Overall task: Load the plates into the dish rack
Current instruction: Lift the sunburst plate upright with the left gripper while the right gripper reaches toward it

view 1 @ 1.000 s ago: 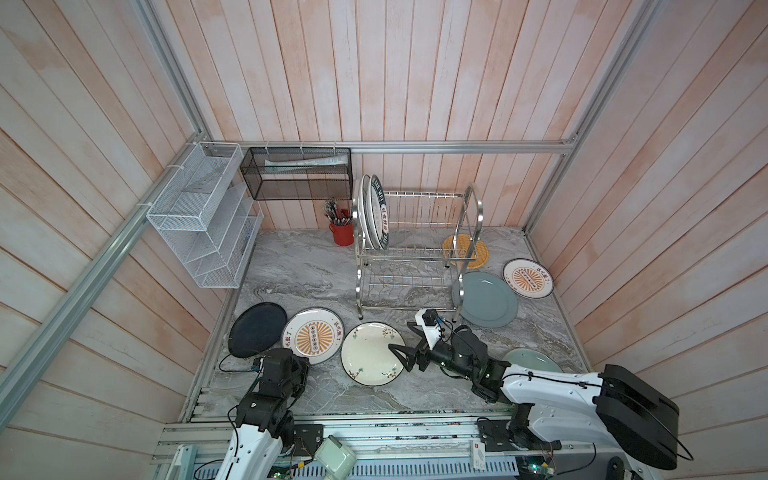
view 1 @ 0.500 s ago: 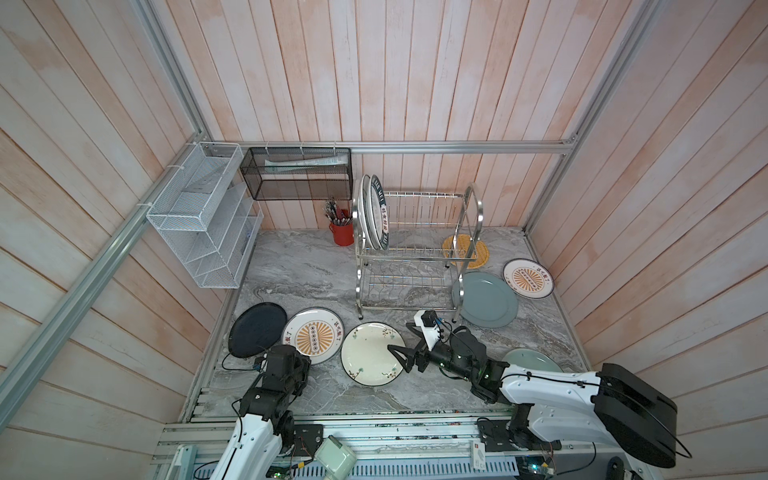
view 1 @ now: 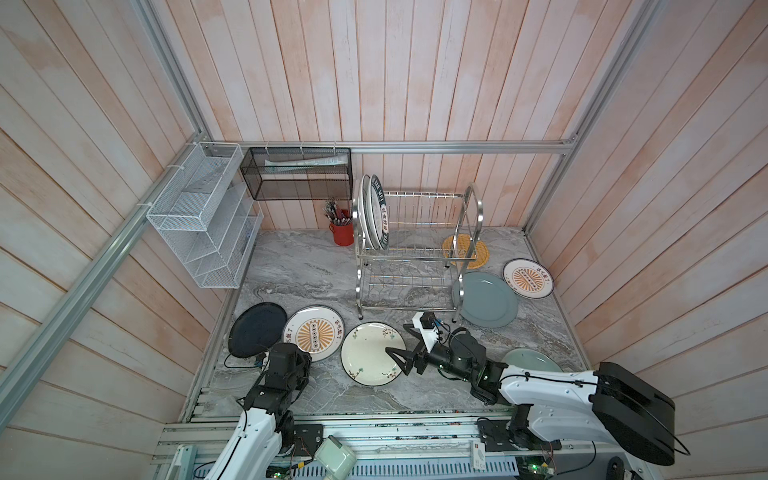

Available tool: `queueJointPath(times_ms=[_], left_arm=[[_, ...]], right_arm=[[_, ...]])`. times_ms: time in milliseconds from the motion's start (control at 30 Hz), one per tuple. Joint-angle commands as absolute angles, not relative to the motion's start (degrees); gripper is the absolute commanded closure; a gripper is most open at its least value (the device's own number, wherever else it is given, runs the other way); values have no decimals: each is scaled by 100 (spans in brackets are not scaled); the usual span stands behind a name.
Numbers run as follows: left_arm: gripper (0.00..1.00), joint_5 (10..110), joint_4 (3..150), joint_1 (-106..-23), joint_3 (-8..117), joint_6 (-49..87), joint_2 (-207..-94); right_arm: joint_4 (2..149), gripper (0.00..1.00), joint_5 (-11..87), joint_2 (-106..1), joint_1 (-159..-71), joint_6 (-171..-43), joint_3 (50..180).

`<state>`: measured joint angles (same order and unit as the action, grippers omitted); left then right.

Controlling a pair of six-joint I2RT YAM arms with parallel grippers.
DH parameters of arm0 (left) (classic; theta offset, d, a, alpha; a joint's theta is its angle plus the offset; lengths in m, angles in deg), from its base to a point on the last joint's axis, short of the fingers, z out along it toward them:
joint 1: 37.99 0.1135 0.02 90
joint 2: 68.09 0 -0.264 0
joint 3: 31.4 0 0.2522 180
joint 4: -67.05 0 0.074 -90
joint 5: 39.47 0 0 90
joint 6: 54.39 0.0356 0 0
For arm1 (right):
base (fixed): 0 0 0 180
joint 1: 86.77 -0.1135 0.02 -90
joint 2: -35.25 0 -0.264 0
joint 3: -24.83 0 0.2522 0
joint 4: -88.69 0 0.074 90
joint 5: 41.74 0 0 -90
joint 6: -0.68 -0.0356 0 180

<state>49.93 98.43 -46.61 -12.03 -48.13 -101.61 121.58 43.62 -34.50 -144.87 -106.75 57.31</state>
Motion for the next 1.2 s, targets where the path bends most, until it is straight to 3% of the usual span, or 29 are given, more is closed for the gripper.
queueJointPath(times_ms=[0,267,633,833,1167], left_arm=[[83,4860,9866,-4643,-1442,-4785,-10266],[100,4710,9957,-4645,-990,-4415,-10259],[100,3988,11843,-4642,1014,-3051,-9359],[100,4011,12866,-4642,2471,-2333,-9734],[100,5063,14350,-4673,4406,-2270,-11178]], right_arm=[[12338,2,4251,-3427,-14528,-10575,5663],[12346,2,4264,-3418,-14552,-10506,5662],[12461,2,4484,-3286,-14565,-10257,5537],[12492,2,4832,-3378,-14570,-9953,5493],[12313,2,5215,-3228,-14960,-8690,5687]])
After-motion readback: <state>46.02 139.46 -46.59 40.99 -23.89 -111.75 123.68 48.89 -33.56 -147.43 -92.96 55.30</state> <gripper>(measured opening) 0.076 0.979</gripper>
